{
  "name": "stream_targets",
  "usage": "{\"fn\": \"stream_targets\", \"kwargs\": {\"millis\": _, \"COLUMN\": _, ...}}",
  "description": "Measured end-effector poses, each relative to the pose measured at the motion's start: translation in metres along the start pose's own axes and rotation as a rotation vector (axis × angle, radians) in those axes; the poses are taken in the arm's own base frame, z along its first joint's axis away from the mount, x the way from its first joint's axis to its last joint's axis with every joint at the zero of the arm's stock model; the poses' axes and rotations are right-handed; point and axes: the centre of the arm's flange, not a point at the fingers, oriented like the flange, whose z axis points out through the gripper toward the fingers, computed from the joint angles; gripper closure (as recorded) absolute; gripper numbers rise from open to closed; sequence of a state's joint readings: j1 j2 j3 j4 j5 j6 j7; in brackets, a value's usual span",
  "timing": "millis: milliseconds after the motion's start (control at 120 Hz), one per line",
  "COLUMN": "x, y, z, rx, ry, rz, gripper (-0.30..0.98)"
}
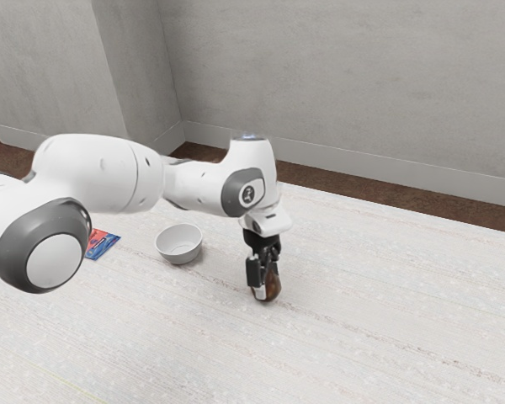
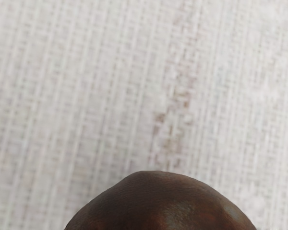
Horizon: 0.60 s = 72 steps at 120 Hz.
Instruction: Place the pear in the bowl.
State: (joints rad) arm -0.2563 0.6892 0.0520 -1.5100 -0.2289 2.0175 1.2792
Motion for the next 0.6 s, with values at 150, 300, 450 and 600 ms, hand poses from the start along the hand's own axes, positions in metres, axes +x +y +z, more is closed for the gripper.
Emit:
{"fn": "stream_targets", "kwargs": {"millis": 150, "x": -0.001, "y": 0.001, "z": 0.007, "rx": -0.008, "ry": -0.005, "rz": 0.008, "gripper": 0.14}}
{"fn": "stream_targets", "kwargs": {"millis": 300, "x": -0.002, "y": 0.005, "z": 0.0, "rx": 0.0, "ry": -0.006, "rz": 0.012, "gripper": 0.3}}
{"fn": "stream_targets", "kwargs": {"millis": 450, "x": -0.012, "y": 0.026, "z": -0.042, "rx": 0.037, "ry": 0.006, "rz": 0.009, "gripper": 0.39}}
{"fn": "stream_targets", "kwargs": {"millis": 600, "x": -0.059, "y": 0.046, "z": -0.111, "rx": 0.115, "ry": 0.027, "rz": -0.043, "gripper": 0.42}}
